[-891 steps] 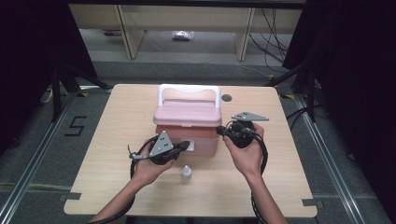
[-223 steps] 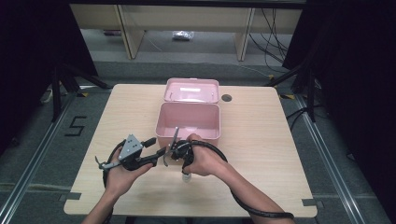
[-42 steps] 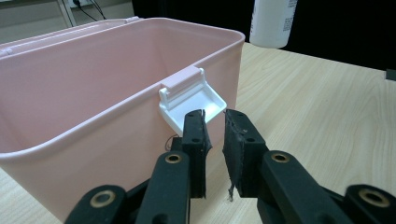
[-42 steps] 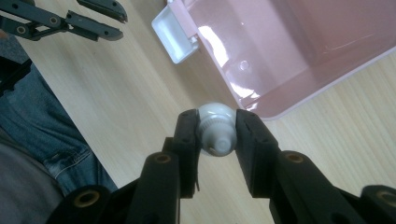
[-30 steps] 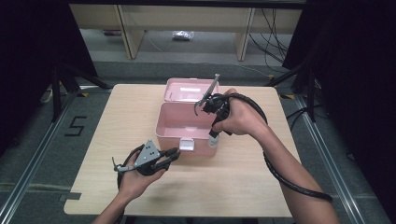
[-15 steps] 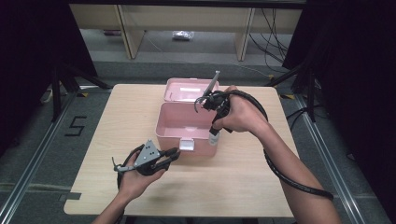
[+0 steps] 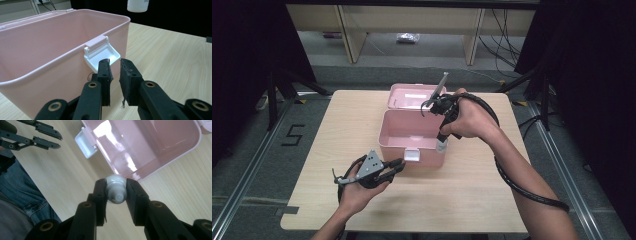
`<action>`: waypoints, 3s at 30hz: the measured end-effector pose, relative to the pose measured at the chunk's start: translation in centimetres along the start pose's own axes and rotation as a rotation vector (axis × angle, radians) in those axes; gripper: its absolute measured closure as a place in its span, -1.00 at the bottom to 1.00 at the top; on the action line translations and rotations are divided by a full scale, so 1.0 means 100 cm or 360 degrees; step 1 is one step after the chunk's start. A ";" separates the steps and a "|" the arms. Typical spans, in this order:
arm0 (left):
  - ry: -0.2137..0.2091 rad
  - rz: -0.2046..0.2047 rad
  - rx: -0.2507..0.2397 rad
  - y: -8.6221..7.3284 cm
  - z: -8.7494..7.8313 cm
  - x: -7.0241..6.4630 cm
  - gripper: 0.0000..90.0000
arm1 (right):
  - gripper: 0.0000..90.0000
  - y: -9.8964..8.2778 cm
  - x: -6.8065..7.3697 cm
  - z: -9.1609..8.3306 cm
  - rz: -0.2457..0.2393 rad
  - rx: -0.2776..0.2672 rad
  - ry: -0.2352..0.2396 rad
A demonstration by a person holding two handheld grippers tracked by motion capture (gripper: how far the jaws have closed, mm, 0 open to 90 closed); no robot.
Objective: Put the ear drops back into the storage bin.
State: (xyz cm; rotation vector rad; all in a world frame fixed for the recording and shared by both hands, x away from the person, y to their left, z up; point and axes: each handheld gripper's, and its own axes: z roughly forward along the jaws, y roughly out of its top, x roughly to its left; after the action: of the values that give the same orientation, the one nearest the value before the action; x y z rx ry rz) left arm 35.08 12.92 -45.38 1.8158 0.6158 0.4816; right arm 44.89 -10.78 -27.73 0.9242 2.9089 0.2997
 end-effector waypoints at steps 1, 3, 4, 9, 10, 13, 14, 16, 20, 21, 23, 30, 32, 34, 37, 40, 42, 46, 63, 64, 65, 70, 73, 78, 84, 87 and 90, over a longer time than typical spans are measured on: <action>0.0001 0.0002 0.0001 0.000 0.000 0.000 0.72 | 0.59 0.000 0.000 0.000 -0.0003 -0.0001 -0.0001; -0.0001 0.0001 0.0002 0.000 0.000 0.000 0.72 | 0.59 0.001 0.000 -0.002 0.0016 0.0010 -0.0011; -0.0001 0.0001 0.0001 0.000 0.000 0.000 0.72 | 0.59 0.001 0.001 -0.004 0.0021 0.0009 -0.0016; -0.0004 0.0004 -0.0001 0.001 0.001 -0.001 0.72 | 0.59 0.002 0.000 -0.007 0.0015 -0.0008 -0.0013; -0.0004 0.0003 -0.0001 0.001 0.001 -0.001 0.72 | 0.59 0.002 -0.001 -0.007 0.0003 -0.0017 -0.0013; -0.0005 0.0001 -0.0002 0.001 0.001 -0.001 0.72 | 0.59 0.004 -0.001 -0.008 0.0005 -0.0023 -0.0013; -0.0005 0.0000 -0.0003 0.001 0.001 -0.001 0.72 | 0.59 0.004 -0.001 -0.008 0.0020 -0.0025 -0.0010; -0.0007 0.0001 -0.0003 0.001 0.001 -0.001 0.72 | 0.59 0.005 0.000 -0.011 0.0046 -0.0009 -0.0001; -0.0007 0.0001 -0.0002 0.001 0.001 -0.001 0.72 | 0.59 0.006 -0.002 -0.013 0.0029 -0.0015 -0.0014; -0.0009 0.0001 -0.0002 0.001 0.001 -0.001 0.72 | 0.59 0.006 -0.003 -0.013 0.0023 -0.0023 -0.0011; -0.0008 -0.0001 -0.0003 0.001 0.001 -0.001 0.72 | 0.59 0.007 -0.003 -0.014 0.0048 -0.0036 0.0003; -0.0005 -0.0003 -0.0002 0.000 0.001 -0.001 0.72 | 0.59 0.009 -0.005 -0.016 0.0077 -0.0045 -0.0002; -0.0007 -0.0004 -0.0001 0.000 0.001 -0.001 0.72 | 0.59 0.010 -0.007 -0.017 0.0077 -0.0050 -0.0013; -0.0006 -0.0002 -0.0002 0.000 0.001 -0.001 0.72 | 0.59 0.011 -0.007 -0.017 0.0068 -0.0054 -0.0013; -0.0002 0.0003 0.0004 0.000 0.000 -0.001 0.72 | 0.59 0.012 -0.008 -0.017 0.0088 -0.0051 -0.0005; 0.0000 0.0005 0.0007 0.000 0.000 -0.001 0.72 | 0.59 0.014 -0.010 -0.017 0.0079 -0.0061 -0.0018; 0.0000 0.0004 0.0007 -0.001 0.000 -0.001 0.72 | 0.59 0.015 -0.012 -0.017 0.0082 -0.0057 -0.0008; -0.0002 -0.0007 -0.0004 -0.001 0.000 -0.001 0.72 | 0.59 0.017 -0.015 -0.016 0.0101 -0.0046 -0.0003; -0.0007 -0.0003 -0.0023 0.000 0.001 -0.002 0.72 | 0.59 0.024 -0.026 -0.008 0.0112 -0.0063 -0.0020; -0.0012 -0.0013 -0.0034 0.000 0.002 -0.002 0.72 | 0.59 0.024 -0.026 -0.008 0.0125 -0.0061 -0.0021; -0.0013 -0.0012 -0.0032 0.000 0.002 -0.002 0.72 | 0.59 0.025 -0.026 -0.007 0.0126 -0.0059 -0.0025; -0.0016 -0.0016 -0.0035 0.000 0.002 -0.003 0.72 | 0.59 0.028 -0.026 -0.004 0.0146 -0.0054 -0.0025; -0.0005 -0.0014 -0.0022 0.000 0.001 -0.003 0.72 | 0.59 0.029 -0.027 -0.001 0.0153 -0.0042 -0.0039; -0.0007 -0.0015 -0.0019 0.000 0.001 -0.003 0.72 | 0.59 0.031 -0.028 0.002 0.0170 -0.0019 -0.0038; -0.0008 -0.0016 -0.0019 0.000 0.002 -0.003 0.72 | 0.59 0.031 -0.031 0.005 0.0169 -0.0028 -0.0047; -0.0008 -0.0011 -0.0018 0.000 0.002 -0.003 0.72 | 0.59 0.031 -0.032 0.006 0.0167 -0.0025 -0.0045; -0.0010 -0.0009 -0.0017 0.000 0.002 -0.003 0.72 | 0.59 0.032 -0.032 0.006 0.0167 -0.0023 -0.0053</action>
State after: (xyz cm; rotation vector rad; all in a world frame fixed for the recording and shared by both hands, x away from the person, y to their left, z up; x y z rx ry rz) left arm 34.96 12.57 -45.40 1.8042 0.6124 0.4744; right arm 49.38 -9.94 -27.63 1.0708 2.8301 0.3084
